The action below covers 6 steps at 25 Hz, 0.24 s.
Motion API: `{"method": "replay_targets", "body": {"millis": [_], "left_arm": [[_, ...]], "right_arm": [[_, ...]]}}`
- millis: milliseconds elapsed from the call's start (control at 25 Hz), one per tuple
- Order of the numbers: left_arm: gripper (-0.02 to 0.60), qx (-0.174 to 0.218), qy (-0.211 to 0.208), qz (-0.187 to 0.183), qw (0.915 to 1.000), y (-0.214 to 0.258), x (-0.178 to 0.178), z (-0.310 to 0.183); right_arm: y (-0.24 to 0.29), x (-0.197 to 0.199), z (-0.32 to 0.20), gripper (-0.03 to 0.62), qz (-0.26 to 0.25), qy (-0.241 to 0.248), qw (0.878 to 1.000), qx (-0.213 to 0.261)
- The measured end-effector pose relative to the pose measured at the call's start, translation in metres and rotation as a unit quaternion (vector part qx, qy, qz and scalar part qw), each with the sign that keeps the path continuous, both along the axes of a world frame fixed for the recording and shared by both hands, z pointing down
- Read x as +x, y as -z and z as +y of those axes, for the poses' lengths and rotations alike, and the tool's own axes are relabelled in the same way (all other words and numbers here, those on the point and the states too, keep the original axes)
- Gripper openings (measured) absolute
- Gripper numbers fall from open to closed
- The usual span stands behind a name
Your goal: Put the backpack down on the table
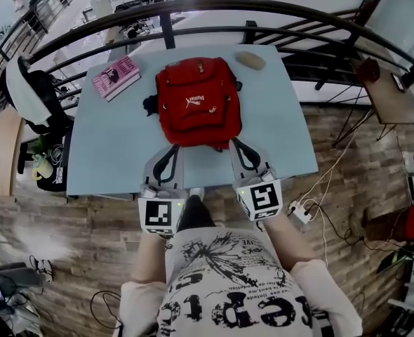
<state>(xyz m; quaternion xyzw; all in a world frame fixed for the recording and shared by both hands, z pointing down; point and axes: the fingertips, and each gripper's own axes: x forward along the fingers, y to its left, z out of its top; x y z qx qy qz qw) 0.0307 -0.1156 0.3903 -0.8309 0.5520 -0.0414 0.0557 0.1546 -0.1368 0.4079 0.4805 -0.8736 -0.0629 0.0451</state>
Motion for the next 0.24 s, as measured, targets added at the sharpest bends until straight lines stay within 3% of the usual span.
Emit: {"method": "replay_targets", "body": {"millis": [240], "left_arm": [[0.012, -0.009, -0.003, 0.007, 0.9999, 0.0041, 0.0052, -0.0013]], "right_arm": [[-0.0082, 0.0024, -0.0001, -0.011, 0.003, -0.003, 1.0, 0.003]]}}
